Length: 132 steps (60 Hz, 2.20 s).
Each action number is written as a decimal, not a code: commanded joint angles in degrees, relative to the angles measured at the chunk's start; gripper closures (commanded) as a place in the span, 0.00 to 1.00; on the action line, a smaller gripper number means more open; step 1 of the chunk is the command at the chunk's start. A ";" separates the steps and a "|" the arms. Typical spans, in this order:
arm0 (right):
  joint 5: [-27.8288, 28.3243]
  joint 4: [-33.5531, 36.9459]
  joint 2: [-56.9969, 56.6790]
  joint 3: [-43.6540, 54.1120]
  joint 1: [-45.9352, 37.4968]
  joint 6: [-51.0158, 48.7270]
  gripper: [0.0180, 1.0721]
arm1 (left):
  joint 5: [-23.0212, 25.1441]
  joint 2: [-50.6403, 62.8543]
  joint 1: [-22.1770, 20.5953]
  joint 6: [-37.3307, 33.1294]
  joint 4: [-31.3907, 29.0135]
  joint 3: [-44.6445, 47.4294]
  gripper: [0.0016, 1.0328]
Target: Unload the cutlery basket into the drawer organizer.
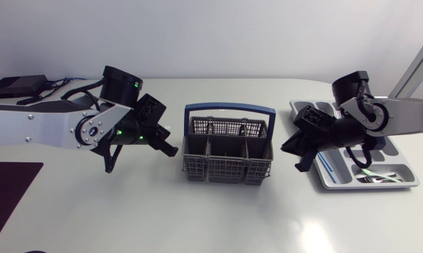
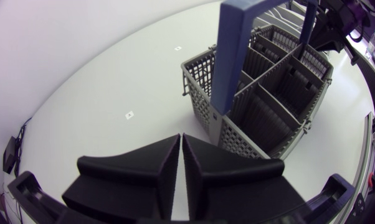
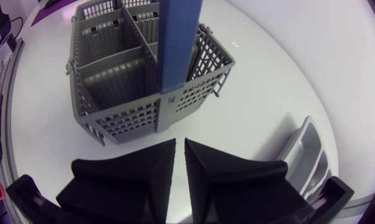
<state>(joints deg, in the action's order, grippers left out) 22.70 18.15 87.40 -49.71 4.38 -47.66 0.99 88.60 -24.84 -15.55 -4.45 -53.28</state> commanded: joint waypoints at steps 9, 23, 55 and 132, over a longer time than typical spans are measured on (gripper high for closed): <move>-2.31 -3.12 3.40 -0.38 4.85 6.79 0.95 | 4.63 3.51 -0.03 -3.61 0.40 1.86 0.97; -5.38 -4.97 5.24 -2.93 10.12 11.98 0.95 | 7.36 4.13 -0.91 -4.05 1.02 1.77 0.97; -10.13 -4.70 12.54 -10.93 17.24 16.02 0.95 | 9.38 4.39 5.07 -6.42 2.87 2.39 0.97; -14.52 -6.81 -4.25 1.11 4.93 16.02 0.69 | 10.34 -11.78 16.05 -5.81 3.57 9.95 0.74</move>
<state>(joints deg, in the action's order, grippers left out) 8.69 11.53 87.18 -51.59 10.96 -32.58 10.70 80.29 -9.78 -21.04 -1.19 -45.80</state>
